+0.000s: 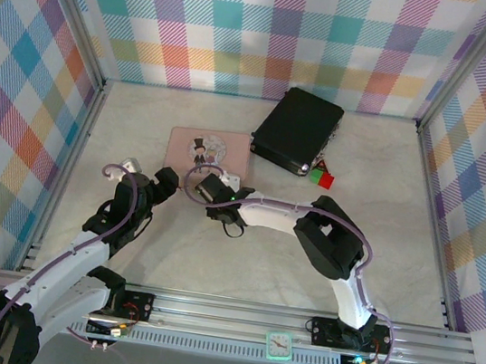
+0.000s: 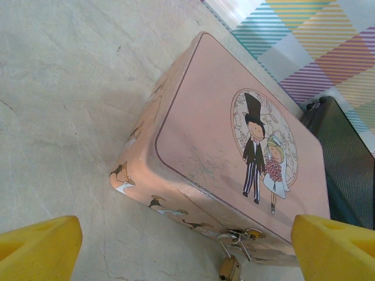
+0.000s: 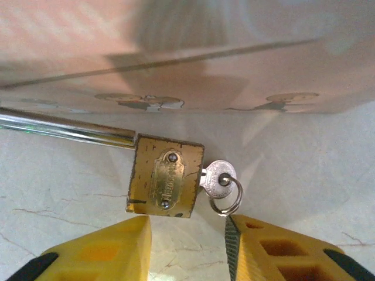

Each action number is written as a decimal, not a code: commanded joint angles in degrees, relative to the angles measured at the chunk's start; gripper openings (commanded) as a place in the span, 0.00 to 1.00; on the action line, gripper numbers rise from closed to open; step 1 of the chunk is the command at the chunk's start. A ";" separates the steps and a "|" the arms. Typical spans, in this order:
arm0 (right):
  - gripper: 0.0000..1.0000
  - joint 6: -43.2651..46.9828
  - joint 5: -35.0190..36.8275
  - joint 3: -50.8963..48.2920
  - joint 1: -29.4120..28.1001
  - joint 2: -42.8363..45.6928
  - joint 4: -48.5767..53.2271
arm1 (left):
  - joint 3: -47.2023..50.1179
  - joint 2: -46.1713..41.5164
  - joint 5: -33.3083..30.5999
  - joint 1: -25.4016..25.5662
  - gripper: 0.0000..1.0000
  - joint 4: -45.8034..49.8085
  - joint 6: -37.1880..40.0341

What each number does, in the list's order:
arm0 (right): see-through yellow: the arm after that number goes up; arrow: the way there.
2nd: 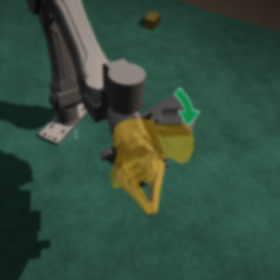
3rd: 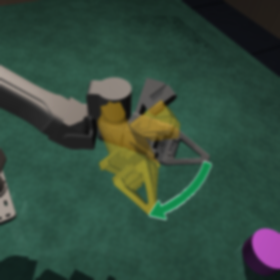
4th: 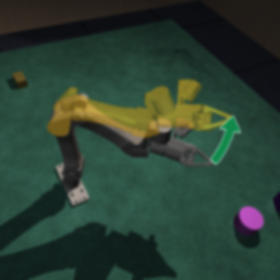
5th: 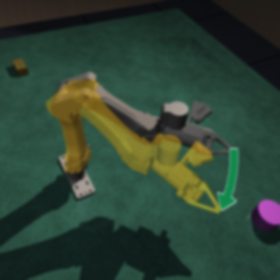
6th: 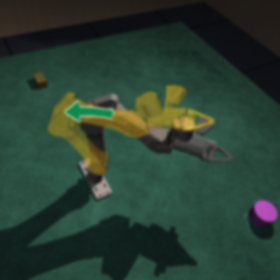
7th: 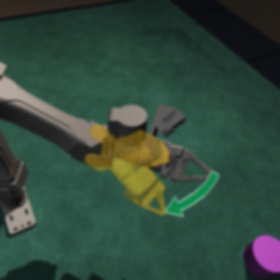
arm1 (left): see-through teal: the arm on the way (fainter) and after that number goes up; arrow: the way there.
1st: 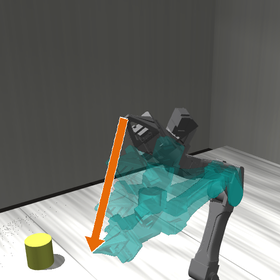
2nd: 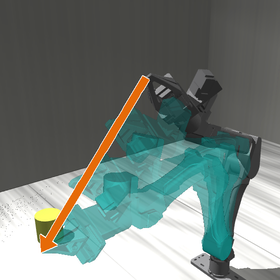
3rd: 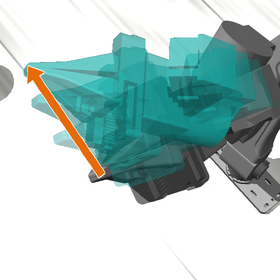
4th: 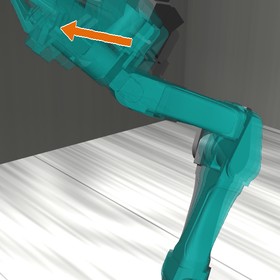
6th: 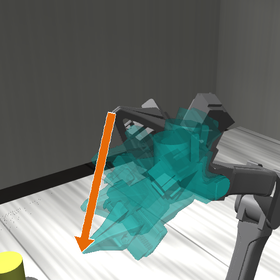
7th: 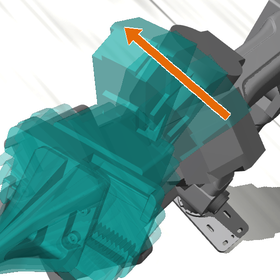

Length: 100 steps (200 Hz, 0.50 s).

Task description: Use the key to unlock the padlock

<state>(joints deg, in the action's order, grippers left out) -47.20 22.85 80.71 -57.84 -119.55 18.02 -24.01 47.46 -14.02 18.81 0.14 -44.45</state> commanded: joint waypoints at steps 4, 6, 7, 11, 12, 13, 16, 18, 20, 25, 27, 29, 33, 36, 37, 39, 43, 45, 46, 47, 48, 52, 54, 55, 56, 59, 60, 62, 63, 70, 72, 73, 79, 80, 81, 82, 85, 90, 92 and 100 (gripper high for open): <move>0.33 6.28 0.94 -1.99 -0.17 -0.61 -3.95 | 0.54 -1.17 0.24 -0.88 0.92 1.41 -0.78; 0.33 6.82 0.89 -2.12 -0.10 -0.54 -4.29 | 0.54 -1.19 0.25 -0.88 0.92 1.43 -0.74; 0.32 7.10 0.84 -2.17 -0.09 -0.52 -4.52 | 0.54 -1.21 0.24 -0.88 0.92 1.44 -0.74; 0.32 8.34 0.43 -2.56 0.00 -0.36 -5.48 | 0.54 -1.21 0.25 -0.80 0.92 1.42 -0.78; 0.32 8.65 0.30 -2.70 0.00 -0.35 -5.73 | 0.54 -1.22 0.23 -0.79 0.92 1.43 -0.80; 0.31 8.94 0.15 -2.86 0.05 -0.26 -5.99 | 0.54 -1.31 0.23 -0.84 0.92 1.43 -0.76; 0.31 9.78 -0.28 -3.18 0.16 -0.06 -6.71 | 0.57 -1.34 0.23 -0.84 0.92 1.38 -0.78; 0.30 10.29 -0.57 -3.34 0.25 0.00 -7.22 | 0.61 -1.30 0.23 -0.85 0.92 1.38 -0.74; 0.30 10.75 -0.82 -3.51 0.27 0.10 -7.61 | 0.63 -1.32 0.22 -0.87 0.92 1.49 -0.84; 0.28 11.88 -1.48 -3.98 0.40 0.33 -8.82 | 0.63 -1.32 0.13 -0.87 0.92 1.50 -0.82; 0.28 12.27 -1.91 -4.18 0.51 0.42 -9.33 | 0.63 -1.32 0.13 -0.88 0.92 1.52 -0.86; 0.27 12.82 -2.34 -4.40 0.53 0.53 -9.83 | 0.63 -1.39 0.09 -0.81 0.92 1.46 -0.89; 0.26 13.60 -3.20 -4.77 0.61 0.69 -10.88 | 0.70 -1.32 -0.01 -0.87 0.92 1.52 -0.99; 0.25 14.22 -3.68 -4.97 0.70 0.84 -11.49 | 0.72 -1.36 0.03 -0.88 0.92 1.54 -1.11; 0.25 14.40 -3.82 -5.00 0.71 0.86 -11.64 | 0.72 -1.34 0.04 -0.88 0.92 1.53 -1.10; 0.24 14.70 -4.23 -5.07 0.78 0.95 -11.85 | 0.76 -1.33 0.11 -0.88 0.92 1.53 -1.17; 0.24 15.31 -4.80 -5.24 0.84 1.13 -12.40 | 0.80 -1.31 0.13 -0.81 0.92 1.52 -1.17; 0.23 15.78 -5.00 -5.35 0.81 1.19 -12.59 | 0.80 -1.43 0.13 -0.86 0.92 1.48 -1.28; 0.23 15.98 -5.05 -5.41 0.81 1.26 -12.80 | 0.85 -1.42 0.13 -0.87 0.92 1.50 -1.31; 0.22 16.12 -5.21 -5.40 0.81 1.30 -13.00 | 0.87 -1.41 0.18 -0.87 0.92 1.52 -1.37; 0.22 16.37 -5.33 -5.48 0.80 1.36 -13.14 | 0.88 -1.41 0.20 -0.88 0.92 1.52 -1.40; 0.22 17.17 -5.70 -5.63 0.81 1.54 -13.75 | 0.89 -1.45 0.21 -0.87 0.92 1.51 -1.48; 0.21 17.48 -5.84 -5.71 0.80 1.63 -13.92 | 0.96 -1.46 0.22 -0.88 0.92 1.50 -1.44; 0.21 17.66 -5.86 -5.72 0.80 1.70 -13.99 | 0.97 -1.52 0.22 -0.88 0.92 1.51 -1.44; 0.21 17.84 -5.96 -5.77 0.80 1.74 -14.12 | 0.98 -1.51 0.18 -0.88 0.92 1.56 -1.48; 0.20 18.35 -6.10 -5.82 0.87 1.91 -14.37 | 1.03 -1.50 0.22 -0.88 0.92 1.57 -1.65; 0.20 18.58 -6.17 -5.86 0.92 1.93 -14.48 | 1.05 -1.50 0.22 -0.83 0.92 1.55 -1.67; 0.20 19.04 -6.24 -5.90 0.94 1.99 -14.72 | 1.13 -1.50 0.16 -0.87 0.92 1.47 -1.73; 0.20 19.23 -6.33 -5.91 0.96 2.06 -14.83 | 1.14 -1.50 0.19 -0.87 0.92 1.50 -1.72; 0.19 21.12 -6.86 -6.08 0.96 2.44 -15.77 | 1.37 -1.58 0.31 -0.88 0.92 1.45 -1.94; 0.19 21.67 -6.99 -6.15 0.93 2.53 -16.09 | 1.48 -1.63 0.35 -0.88 0.92 1.40 -2.02; 0.19 21.96 -7.05 -6.21 0.91 2.59 -16.27 | 1.54 -1.65 0.38 -0.88 0.92 1.38 -2.08; 0.20 23.66 -7.48 -6.34 0.89 2.88 -17.36 | 1.80 -1.57 0.63 -0.87 0.92 1.18 -2.13; 0.20 23.96 -7.61 -6.43 0.89 2.94 -17.56 | 1.83 -1.54 0.69 -0.88 0.92 1.18 -2.18; 0.20 24.20 -7.72 -6.52 0.89 2.97 -17.70 | 1.89 -1.52 0.76 -0.88 0.92 1.13 -2.24; 0.20 24.45 -7.77 -6.57 0.89 2.99 -17.86 | 1.92 -1.51 0.80 -0.88 0.92 1.11 -2.28; 0.21 25.12 -8.01 -6.75 0.89 3.12 -18.37 | 2.07 -1.52 1.16 -0.88 0.91 0.89 -2.24; 0.22 26.07 -8.21 -6.93 0.97 3.25 -18.86 | 2.33 -1.46 1.77 -0.88 0.90 0.48 -2.16; 0.23 26.34 -8.29 -6.96 1.02 3.33 -18.96 | 2.42 -1.44 2.06 -0.88 0.90 0.30 -2.10; 0.24 26.79 -9.01 -6.84 1.36 3.64 -18.97 | 2.79 -1.33 3.03 -0.88 0.89 -0.21 -2.03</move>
<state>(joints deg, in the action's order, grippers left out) -27.42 17.96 74.65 -56.69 -118.32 4.58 -22.92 46.70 -13.56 18.79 0.27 -45.87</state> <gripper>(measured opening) 0.226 0.902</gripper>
